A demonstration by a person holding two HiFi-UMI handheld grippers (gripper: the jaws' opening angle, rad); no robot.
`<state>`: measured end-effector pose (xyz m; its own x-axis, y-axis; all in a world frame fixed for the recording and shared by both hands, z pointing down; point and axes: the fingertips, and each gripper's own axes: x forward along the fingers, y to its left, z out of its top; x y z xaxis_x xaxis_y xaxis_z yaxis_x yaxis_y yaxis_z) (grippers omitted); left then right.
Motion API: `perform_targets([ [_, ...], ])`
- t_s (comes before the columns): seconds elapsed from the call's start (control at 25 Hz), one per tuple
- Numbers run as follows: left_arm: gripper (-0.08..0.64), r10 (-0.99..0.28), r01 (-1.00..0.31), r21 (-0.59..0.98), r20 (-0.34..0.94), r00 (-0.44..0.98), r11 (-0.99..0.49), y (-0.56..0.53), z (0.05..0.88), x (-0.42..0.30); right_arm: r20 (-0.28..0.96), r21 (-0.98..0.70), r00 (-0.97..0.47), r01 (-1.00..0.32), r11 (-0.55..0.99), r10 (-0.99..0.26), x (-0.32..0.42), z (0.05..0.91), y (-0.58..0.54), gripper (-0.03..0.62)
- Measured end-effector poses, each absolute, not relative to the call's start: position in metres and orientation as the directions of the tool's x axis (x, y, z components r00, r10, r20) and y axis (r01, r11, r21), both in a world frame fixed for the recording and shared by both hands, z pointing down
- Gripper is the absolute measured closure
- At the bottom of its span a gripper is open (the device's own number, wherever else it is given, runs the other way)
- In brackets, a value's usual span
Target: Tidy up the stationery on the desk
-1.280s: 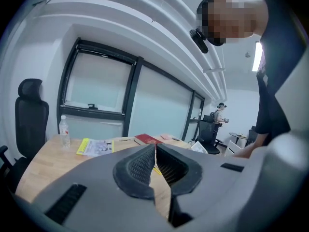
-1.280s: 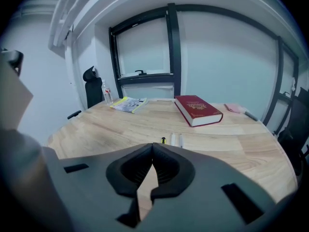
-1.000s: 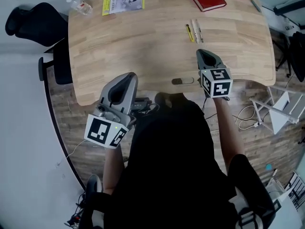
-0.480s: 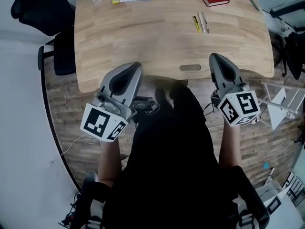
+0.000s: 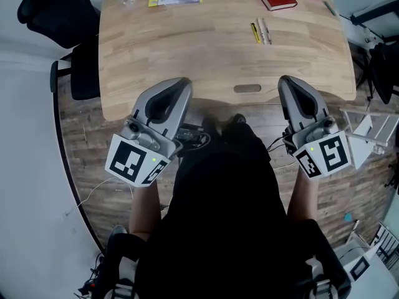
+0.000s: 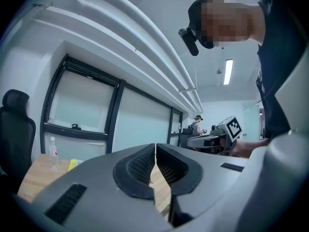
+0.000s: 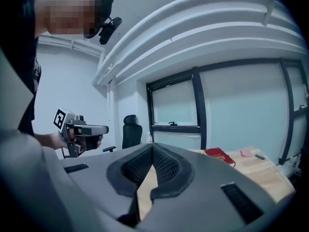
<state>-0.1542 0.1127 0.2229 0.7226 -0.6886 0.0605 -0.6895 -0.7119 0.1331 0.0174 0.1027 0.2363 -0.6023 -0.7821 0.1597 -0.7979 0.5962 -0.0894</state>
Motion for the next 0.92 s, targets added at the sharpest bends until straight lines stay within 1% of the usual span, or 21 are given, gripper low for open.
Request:
perform_targets([
  [0.24,0.523,-0.681,-0.680,0.144,0.050,0.730,-0.719,0.115,0.219,-0.146,0.158,-0.115,-0.610,-0.792,0.599,-0.776,0.016,0.238,0.106,0.572],
  [0.92,0.523,-0.675,-0.680,0.130,0.083,0.733,-0.722,0.125,0.226,-0.145,0.181,-0.105,-0.639,-0.768,0.631,-0.748,0.005,0.248,0.115,0.572],
])
